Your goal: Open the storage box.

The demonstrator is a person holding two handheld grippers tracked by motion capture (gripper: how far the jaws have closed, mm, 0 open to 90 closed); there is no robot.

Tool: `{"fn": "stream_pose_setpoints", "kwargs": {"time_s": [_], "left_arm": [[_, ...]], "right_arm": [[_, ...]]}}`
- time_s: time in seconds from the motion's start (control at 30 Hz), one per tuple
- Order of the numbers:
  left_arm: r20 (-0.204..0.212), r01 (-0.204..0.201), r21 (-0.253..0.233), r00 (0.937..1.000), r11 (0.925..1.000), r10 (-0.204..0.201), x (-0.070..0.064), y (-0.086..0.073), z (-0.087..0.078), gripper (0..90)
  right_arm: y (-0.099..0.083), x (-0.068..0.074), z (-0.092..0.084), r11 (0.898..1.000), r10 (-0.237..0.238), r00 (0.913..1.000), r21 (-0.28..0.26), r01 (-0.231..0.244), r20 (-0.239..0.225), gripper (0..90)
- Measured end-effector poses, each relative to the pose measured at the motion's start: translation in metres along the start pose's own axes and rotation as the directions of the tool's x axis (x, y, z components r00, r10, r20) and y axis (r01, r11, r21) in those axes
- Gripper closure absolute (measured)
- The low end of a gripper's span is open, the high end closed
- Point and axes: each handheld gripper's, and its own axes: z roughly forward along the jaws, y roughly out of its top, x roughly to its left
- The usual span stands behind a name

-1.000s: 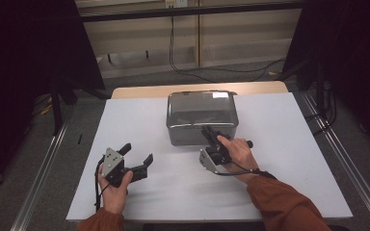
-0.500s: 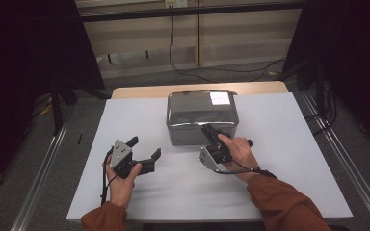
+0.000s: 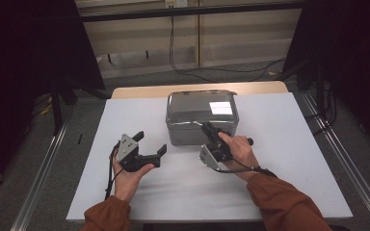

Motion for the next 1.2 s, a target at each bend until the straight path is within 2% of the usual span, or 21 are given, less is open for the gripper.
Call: {"fn": "stream_pose_setpoints", "kwargs": {"time_s": [0.27,0.3,0.4,0.43,0.5,0.6,0.7,0.8,0.87,1.0,1.1,1.2], "left_arm": [[-0.011,-0.032,-0.014,0.9994,0.9994,0.032,0.003,0.007,0.014,2.1],[-0.004,-0.041,0.002,0.9991,0.9992,0.041,0.003,0.007,0.018,2.1],[-0.012,-0.049,0.004,0.9987,0.9988,0.049,0.003,0.009,0.021,2.2],[-0.013,-0.066,0.002,0.9977,0.9978,0.066,0.001,0.012,0.024,2.2],[-0.011,-0.058,-0.003,0.9983,0.9983,0.058,0.0,0.013,0.026,2.4],[-0.015,-0.076,-0.011,0.997,0.997,0.076,-0.001,0.018,0.033,2.7],[-0.017,-0.066,-0.032,0.9977,0.9973,0.066,-0.001,0.021,0.041,3.0],[-0.019,-0.086,-0.036,0.9961,0.9956,0.086,0.001,0.024,0.049,4.5],[-0.02,-0.084,-0.034,0.9963,0.9959,0.084,0.003,0.025,0.054,4.8],[-0.026,-0.079,-0.028,0.9966,0.9965,0.078,0.003,0.026,0.062,5.6],[-0.032,-0.098,-0.028,0.9948,0.9948,0.097,0.003,0.028,0.069,6.4],[-0.038,-0.126,-0.049,0.9915,0.9908,0.124,0.004,0.032,0.074,7.9]], "right_arm": [[0.002,-0.01,0.0,1.0,0.019,0.9996,-0.007,-0.018,0.023,79.2],[0.002,-0.011,0.001,1.0,0.023,0.9994,-0.008,-0.022,0.025,79.2],[0.002,-0.012,0.0,1.0,0.024,0.9994,-0.01,-0.024,0.026,79.3],[0.002,-0.012,0.001,1.0,0.023,0.9993,-0.012,-0.022,0.029,79.3],[0.002,-0.014,0.001,1.0,0.024,0.9994,-0.017,-0.024,0.024,79.3],[0.002,-0.017,0.001,1.0,0.023,0.9994,-0.017,-0.023,0.026,79.5],[0.002,-0.02,0.002,0.999,0.03,0.9991,-0.021,-0.029,0.031,79.7],[0.003,-0.022,0.002,0.999,0.029,0.999,-0.021,-0.028,0.034,79.9],[0.003,-0.024,0.002,1.0,0.019,0.9992,-0.021,-0.018,0.036,80.3],[0.003,-0.03,0.004,0.999,0.032,0.9986,-0.027,-0.03,0.043,80.5],[0.004,-0.032,0.005,0.999,0.031,0.9983,-0.035,-0.029,0.05,80.5],[0.003,-0.033,0.005,0.999,0.042,0.9977,-0.033,-0.04,0.053,80.4]]}}
